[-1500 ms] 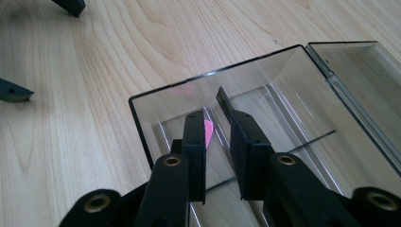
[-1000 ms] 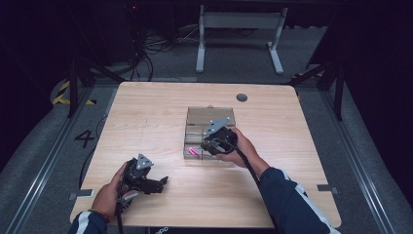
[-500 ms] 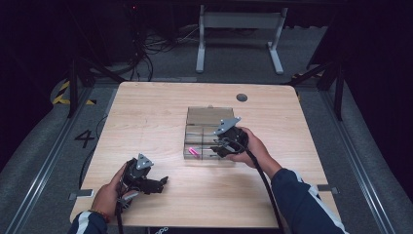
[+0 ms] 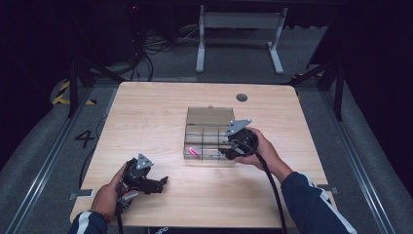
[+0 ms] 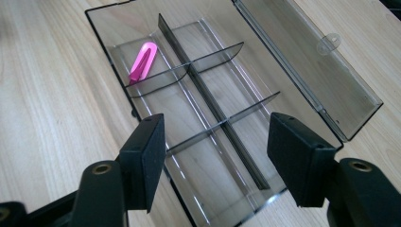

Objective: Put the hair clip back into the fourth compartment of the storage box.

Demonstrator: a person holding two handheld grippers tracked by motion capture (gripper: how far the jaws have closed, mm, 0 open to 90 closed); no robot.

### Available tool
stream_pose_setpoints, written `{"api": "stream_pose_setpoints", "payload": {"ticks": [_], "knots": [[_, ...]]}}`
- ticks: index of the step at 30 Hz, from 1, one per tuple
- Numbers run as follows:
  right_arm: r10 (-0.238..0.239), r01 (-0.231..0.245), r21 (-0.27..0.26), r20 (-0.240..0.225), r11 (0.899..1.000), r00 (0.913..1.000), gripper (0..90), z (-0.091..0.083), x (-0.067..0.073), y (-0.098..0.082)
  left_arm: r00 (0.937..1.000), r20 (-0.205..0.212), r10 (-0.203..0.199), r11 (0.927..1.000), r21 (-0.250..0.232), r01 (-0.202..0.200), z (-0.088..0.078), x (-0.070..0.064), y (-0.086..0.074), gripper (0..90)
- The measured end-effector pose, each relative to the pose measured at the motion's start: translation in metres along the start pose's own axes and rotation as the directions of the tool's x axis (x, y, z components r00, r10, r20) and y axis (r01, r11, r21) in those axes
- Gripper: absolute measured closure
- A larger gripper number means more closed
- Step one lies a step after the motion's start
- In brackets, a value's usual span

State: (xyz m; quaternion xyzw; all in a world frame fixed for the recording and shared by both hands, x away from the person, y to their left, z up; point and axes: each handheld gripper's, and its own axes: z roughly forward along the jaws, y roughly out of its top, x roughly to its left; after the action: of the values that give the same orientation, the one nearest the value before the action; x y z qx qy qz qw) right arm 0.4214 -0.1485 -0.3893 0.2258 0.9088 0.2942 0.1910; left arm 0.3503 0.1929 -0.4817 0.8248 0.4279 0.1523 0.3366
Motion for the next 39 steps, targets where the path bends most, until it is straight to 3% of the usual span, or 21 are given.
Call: {"api": "stream_pose_setpoints", "payload": {"ticks": [9, 39], "knots": [[-0.015, 0.014, 0.013, 0.035, 1.000, 0.9993, 34.7, -0.012, 0.000, -0.010, 1.0000, 0.000, 0.000, 1.0000, 0.001, 0.000, 0.000, 0.000, 0.000, 0.1], [-0.006, 0.003, 0.041, 0.059, 0.999, 0.9983, 34.6, -0.045, -0.001, -0.061, 1.0000, 0.000, 0.000, 1.0000, 0.001, 0.000, 0.000, 0.000, 0.000, 0.1]]}}
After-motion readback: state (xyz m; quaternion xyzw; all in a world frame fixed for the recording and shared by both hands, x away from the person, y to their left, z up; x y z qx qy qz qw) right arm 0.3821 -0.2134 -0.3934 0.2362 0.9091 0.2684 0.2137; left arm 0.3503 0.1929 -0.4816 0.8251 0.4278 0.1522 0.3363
